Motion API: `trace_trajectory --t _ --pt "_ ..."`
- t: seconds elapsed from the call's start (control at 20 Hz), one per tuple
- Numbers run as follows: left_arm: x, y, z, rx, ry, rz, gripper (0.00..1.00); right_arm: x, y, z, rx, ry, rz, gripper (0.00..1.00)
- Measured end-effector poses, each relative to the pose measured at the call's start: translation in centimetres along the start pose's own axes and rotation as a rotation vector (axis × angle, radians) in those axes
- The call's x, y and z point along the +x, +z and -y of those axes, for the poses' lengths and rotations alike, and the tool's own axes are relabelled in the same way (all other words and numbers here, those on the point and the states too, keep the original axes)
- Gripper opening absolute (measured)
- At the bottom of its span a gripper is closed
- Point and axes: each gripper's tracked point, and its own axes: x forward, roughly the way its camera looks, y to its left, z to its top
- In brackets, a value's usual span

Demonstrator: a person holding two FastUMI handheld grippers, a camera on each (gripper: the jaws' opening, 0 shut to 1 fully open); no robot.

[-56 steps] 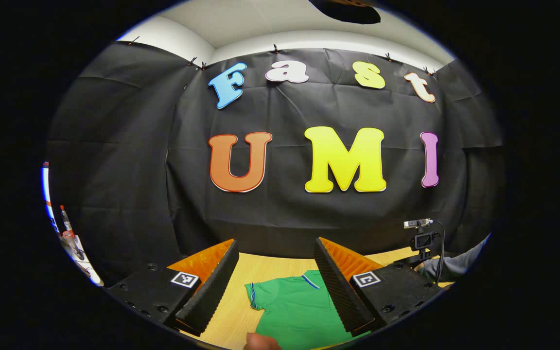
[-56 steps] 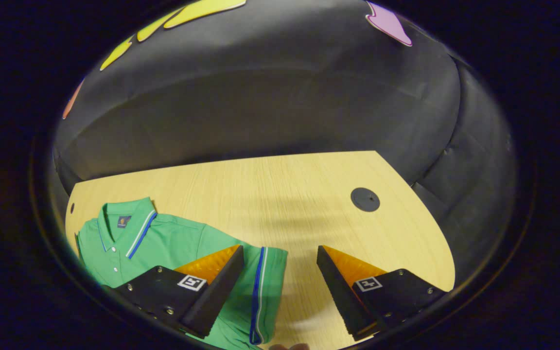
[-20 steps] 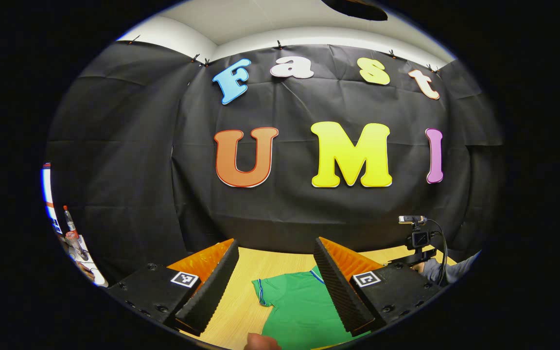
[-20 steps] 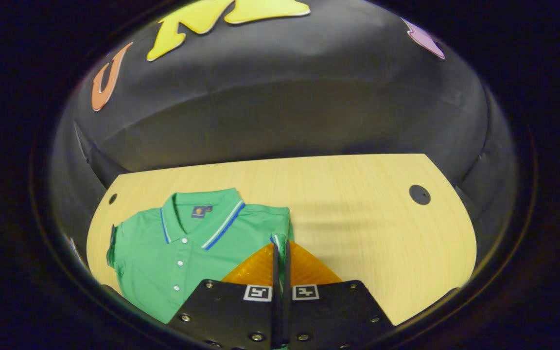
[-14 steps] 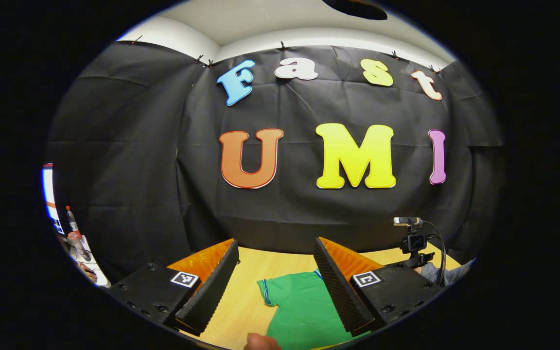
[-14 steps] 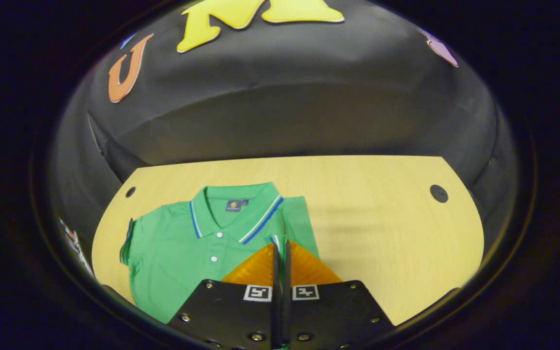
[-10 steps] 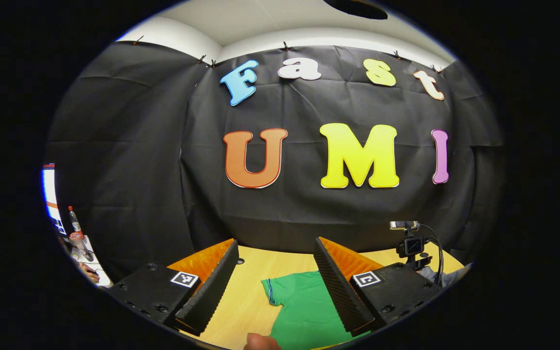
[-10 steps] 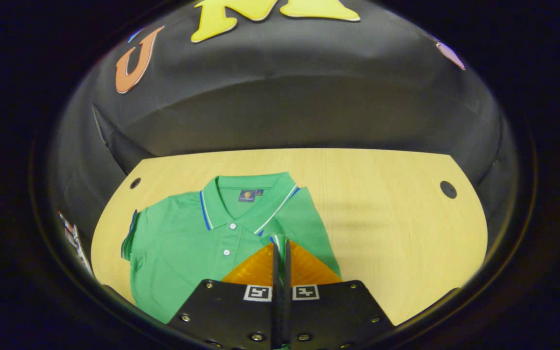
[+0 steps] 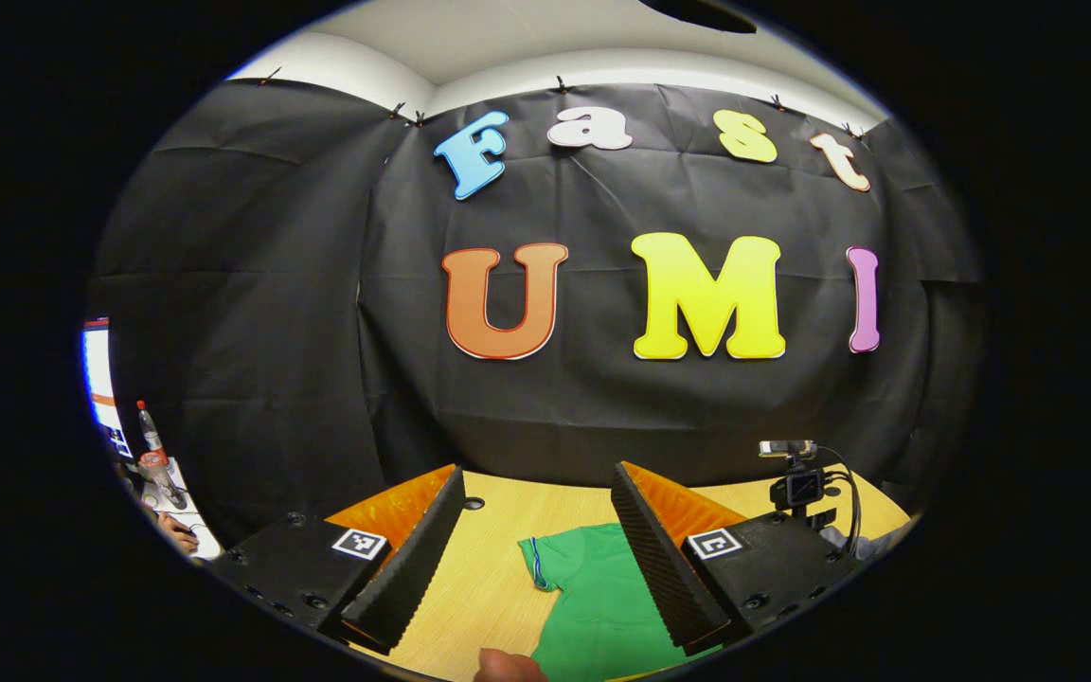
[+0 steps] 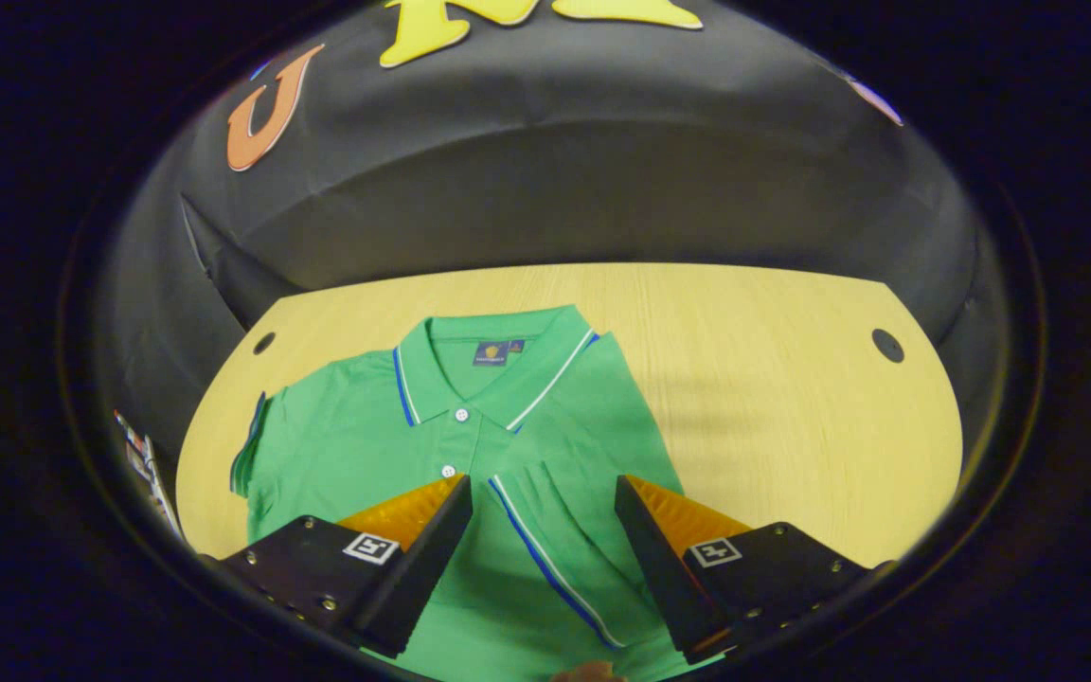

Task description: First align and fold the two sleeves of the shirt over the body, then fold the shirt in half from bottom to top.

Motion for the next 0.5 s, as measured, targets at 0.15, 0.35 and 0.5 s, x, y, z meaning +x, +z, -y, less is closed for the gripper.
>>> trace_trajectory --t 0.15,0.35,0.5 --pt "1.4 -1.3 0.4 -0.005 -0.017 -0.02 0.99 -2.6 2.8 0.4 -0.044 -0.018 0.085 0.95" --pt "4.1 -5.2 1.0 -0.1 -0.033 -0.121 0.99 -8.7 8.9 0.8 -0.106 -0.036 0.304 0.95" --pt "6.7 -7.8 0.8 -0.115 -0.033 -0.15 1.0 -14.5 12.0 1.2 -0.133 -0.042 0.45 0.94"
